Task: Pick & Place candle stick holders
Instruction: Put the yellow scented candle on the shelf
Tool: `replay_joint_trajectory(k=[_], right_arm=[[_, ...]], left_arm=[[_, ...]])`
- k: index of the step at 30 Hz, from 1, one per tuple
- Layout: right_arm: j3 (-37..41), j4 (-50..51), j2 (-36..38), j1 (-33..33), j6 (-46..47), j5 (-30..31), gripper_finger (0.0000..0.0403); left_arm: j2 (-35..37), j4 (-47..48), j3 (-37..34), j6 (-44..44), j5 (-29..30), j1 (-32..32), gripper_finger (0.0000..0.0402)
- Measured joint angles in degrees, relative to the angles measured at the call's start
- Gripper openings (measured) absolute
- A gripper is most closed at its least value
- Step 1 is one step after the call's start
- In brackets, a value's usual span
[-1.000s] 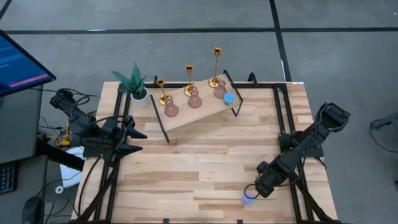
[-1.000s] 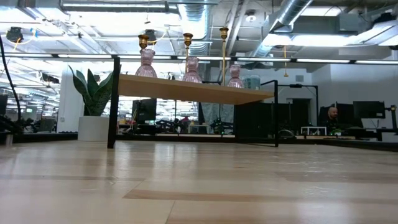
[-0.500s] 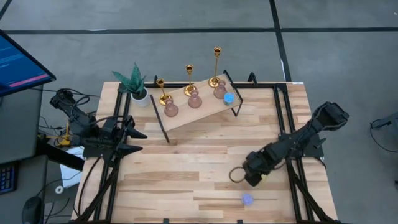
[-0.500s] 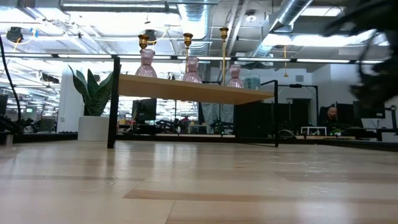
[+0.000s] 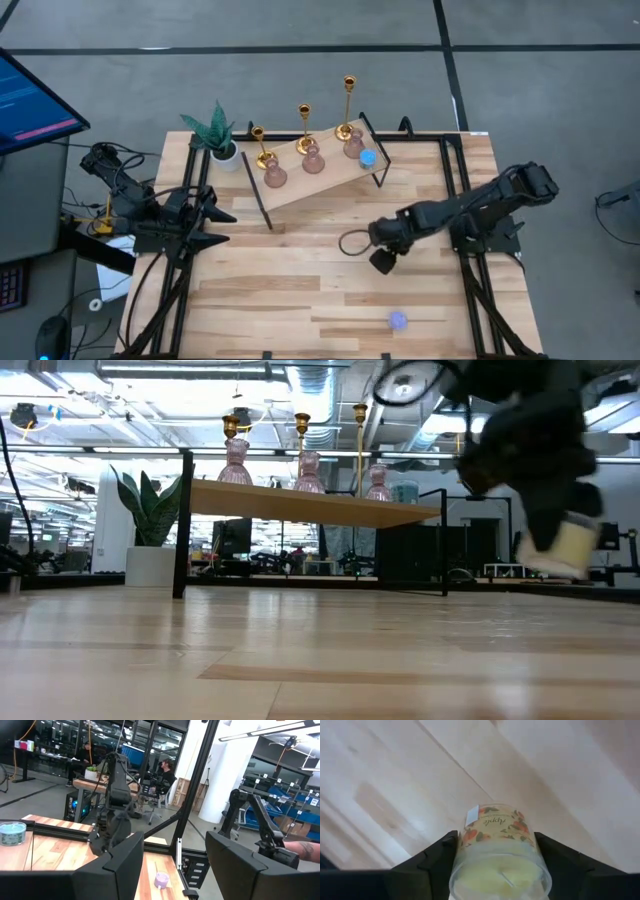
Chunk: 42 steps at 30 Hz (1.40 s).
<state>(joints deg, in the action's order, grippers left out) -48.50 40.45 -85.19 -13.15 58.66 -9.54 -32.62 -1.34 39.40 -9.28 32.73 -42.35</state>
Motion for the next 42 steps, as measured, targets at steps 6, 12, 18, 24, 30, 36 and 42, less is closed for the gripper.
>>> replay_joint_trajectory(k=[6,12,18,24,30,36,42], right_arm=[[-7.4,1.7,0.0,4.0,-7.9,0.7,0.0222],[-16.5,4.4,0.0,8.7,-15.8,3.4,0.0223],[-24.5,7.5,0.0,14.8,-22.9,5.6,0.0224],[-30.4,6.3,-0.5,20.1,-28.2,6.7,0.0223],[-32.5,5.4,-0.4,23.4,-30.2,9.1,0.0224],[-32.7,-0.1,-1.9,24.1,-30.3,9.8,0.0225],[-35.8,0.0,-8.8,24.1,-32.6,9.6,0.0224]], left_arm=[[0.0,0.0,0.0,0.0,0.0,0.0,0.0214],[0.0,0.0,0.0,0.0,0.0,0.0,0.0214],[0.0,0.0,0.0,0.0,0.0,0.0,0.0214],[0.0,0.0,0.0,0.0,0.0,0.0,0.0214],[0.0,0.0,0.0,0.0,0.0,0.0,0.0214],[0.0,0.0,0.0,0.0,0.0,0.0,0.0214],[0.0,-0.1,0.0,0.0,0.0,0.0,0.0214]])
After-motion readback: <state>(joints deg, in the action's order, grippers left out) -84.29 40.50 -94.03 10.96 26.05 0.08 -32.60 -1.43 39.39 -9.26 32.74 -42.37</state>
